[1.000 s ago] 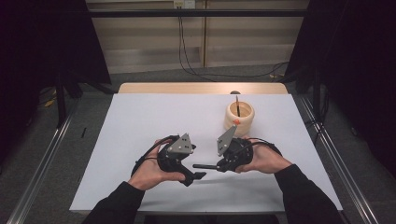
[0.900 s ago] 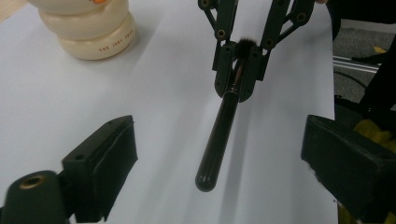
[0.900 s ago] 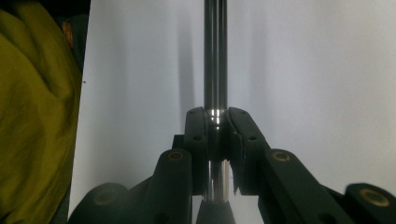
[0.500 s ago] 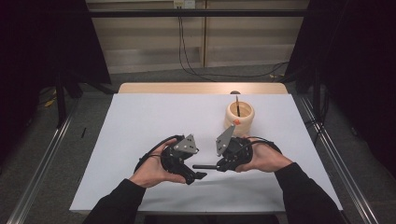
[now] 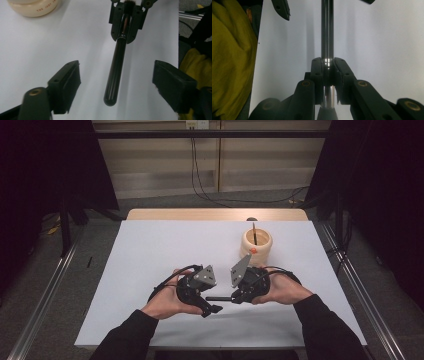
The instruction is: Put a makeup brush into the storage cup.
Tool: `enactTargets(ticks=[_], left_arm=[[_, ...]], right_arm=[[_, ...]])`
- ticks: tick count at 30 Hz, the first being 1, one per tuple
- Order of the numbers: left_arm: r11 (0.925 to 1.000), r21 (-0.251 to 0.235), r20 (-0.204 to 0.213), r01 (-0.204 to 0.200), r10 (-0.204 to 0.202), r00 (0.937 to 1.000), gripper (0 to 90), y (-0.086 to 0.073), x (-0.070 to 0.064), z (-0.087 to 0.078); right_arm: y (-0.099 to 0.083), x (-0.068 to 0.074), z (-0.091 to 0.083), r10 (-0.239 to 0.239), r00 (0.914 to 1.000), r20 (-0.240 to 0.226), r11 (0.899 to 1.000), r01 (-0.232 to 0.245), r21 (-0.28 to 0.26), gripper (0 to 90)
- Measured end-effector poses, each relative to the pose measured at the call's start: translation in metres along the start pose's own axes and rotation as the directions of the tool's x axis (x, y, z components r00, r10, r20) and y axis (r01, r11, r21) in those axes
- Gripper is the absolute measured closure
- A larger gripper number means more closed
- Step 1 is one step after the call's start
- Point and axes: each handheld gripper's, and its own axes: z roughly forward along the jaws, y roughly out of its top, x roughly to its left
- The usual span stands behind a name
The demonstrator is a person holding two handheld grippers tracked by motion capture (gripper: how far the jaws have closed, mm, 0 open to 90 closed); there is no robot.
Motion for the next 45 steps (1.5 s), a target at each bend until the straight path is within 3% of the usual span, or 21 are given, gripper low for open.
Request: enactTargets(ticks=[5, 7, 12, 23, 31, 35, 41, 45], left_arm=[[0.9994, 0.033, 0.032, 0.007, -0.008, 0.9995, 30.8, 0.0, 0.001, 0.003], [0.999, 0.031, 0.04, 0.032, -0.033, 0.9986, 31.8, -0.001, 0.002, 0.003], [0.9983, 0.035, 0.051, 0.045, -0.047, 0.9976, 33.0, -0.002, 0.003, 0.004], [0.9972, 0.069, 0.062, 0.029, -0.033, 0.9975, 36.4, -0.004, 0.003, 0.011], [0.9976, 0.056, 0.056, 0.041, -0.045, 0.9974, 55.7, -0.007, 0.006, 0.007], [0.9976, 0.057, 0.061, 0.039, -0.042, 0.9972, 60.9, -0.006, 0.007, 0.009], [0.9979, 0.057, 0.076, 0.032, -0.036, 0.9964, 66.7, -0.005, 0.006, 0.011], [0.9979, 0.03, 0.084, 0.057, -0.059, 0.9947, 67.8, -0.006, 0.007, 0.011]], right_arm=[[0.0, 0.002, 0.001, 0.002, 1.0, -0.004, 1.0, -0.002, -0.002, 78.3], [0.001, 0.002, 0.002, -0.006, 1.0, -0.006, 1.0, 0.006, -0.002, 78.4], [0.001, 0.001, 0.002, -0.011, 0.9999, -0.005, 1.0, 0.011, -0.007, 78.4], [0.001, 0.002, 0.003, 0.0, 1.0, -0.007, 1.0, 0.0, -0.009, 78.4], [0.002, 0.003, 0.003, 0.007, 0.9999, -0.008, 1.0, -0.007, -0.009, 78.4], [0.002, 0.002, 0.005, -0.012, 0.9999, -0.002, 1.0, 0.012, -0.01, 78.4], [0.003, 0.004, 0.007, -0.003, 0.9999, -0.011, 1.0, 0.003, -0.007, 78.4], [0.004, 0.004, 0.006, -0.009, 0.9999, -0.013, 1.0, 0.009, -0.025, 78.4]])
